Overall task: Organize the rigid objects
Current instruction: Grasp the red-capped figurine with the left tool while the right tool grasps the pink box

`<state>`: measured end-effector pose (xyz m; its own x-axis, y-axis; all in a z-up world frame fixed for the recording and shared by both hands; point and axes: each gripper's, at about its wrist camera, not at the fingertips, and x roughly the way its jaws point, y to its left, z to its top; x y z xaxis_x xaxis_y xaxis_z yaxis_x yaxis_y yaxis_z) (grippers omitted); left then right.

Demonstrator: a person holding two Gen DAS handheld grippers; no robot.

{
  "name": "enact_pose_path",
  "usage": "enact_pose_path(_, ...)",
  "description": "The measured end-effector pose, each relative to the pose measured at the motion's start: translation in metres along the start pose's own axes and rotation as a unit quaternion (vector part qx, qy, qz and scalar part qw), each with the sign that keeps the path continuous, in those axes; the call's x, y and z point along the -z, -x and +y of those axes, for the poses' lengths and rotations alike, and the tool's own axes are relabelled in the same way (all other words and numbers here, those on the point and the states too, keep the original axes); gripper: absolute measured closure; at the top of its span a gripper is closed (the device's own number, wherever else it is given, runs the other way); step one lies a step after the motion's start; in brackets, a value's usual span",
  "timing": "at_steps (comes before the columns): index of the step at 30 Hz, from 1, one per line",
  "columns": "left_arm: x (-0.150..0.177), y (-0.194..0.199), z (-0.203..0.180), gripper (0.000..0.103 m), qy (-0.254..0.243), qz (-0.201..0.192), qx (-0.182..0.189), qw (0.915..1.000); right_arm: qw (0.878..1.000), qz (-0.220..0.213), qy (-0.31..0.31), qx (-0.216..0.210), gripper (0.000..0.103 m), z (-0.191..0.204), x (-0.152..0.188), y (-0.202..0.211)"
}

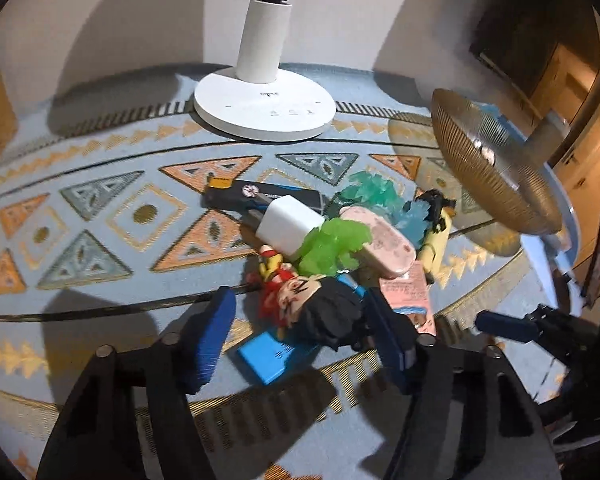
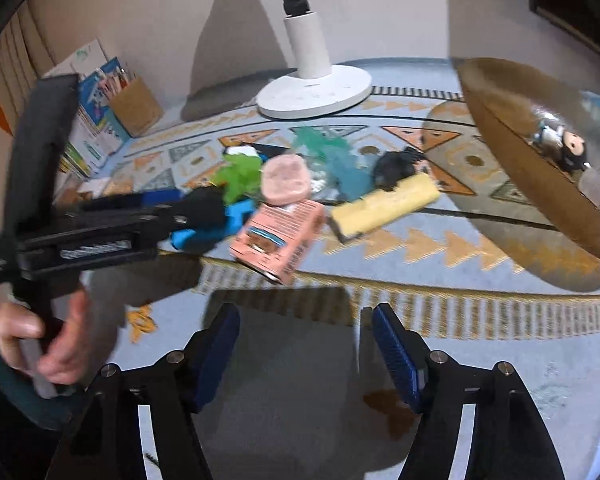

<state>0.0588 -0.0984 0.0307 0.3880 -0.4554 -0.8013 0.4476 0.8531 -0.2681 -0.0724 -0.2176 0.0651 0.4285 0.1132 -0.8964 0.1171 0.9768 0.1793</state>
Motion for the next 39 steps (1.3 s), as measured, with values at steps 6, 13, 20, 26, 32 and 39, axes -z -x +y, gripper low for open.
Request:
enact_pose_path(6, 0.004, 0.010, 0.009, 0.052, 0.011, -0.017, 0.010, 0.9997, 0.999, 0.018, -0.030, -0.031, 0.035, 0.008, -0.013, -0.016)
enact_pose_path(13, 0.019, 0.047, 0.043, 0.052, 0.041, -0.054, 0.003, 0.9977, 0.999, 0.011, -0.051, -0.001, 0.035, 0.025, -0.028, -0.041)
enact_pose_path(20, 0.042, 0.055, 0.063, 0.052, 0.051, -0.052, -0.011, 0.9973, 0.993, -0.015, -0.048, 0.103, 0.054, 0.038, -0.033, -0.051)
enact_pose_path(26, 0.057, 0.061, 0.045, 0.052, 0.004, -0.046, -0.015, 0.9988, 0.996, -0.013, -0.026, 0.089, 0.061, 0.026, -0.022, -0.039)
enact_pose_path(32, 0.081, 0.067, 0.019, 0.054, -0.066, -0.024, -0.009, 0.9975, 0.992, -0.005, 0.116, 0.050, 0.061, 0.029, 0.026, -0.005)
enact_pose_path(39, 0.101, 0.068, 0.010, 0.034, -0.080, -0.007, -0.055, 0.9952, 0.992, 0.015, 0.119, 0.050, 0.061, 0.002, 0.046, 0.013)
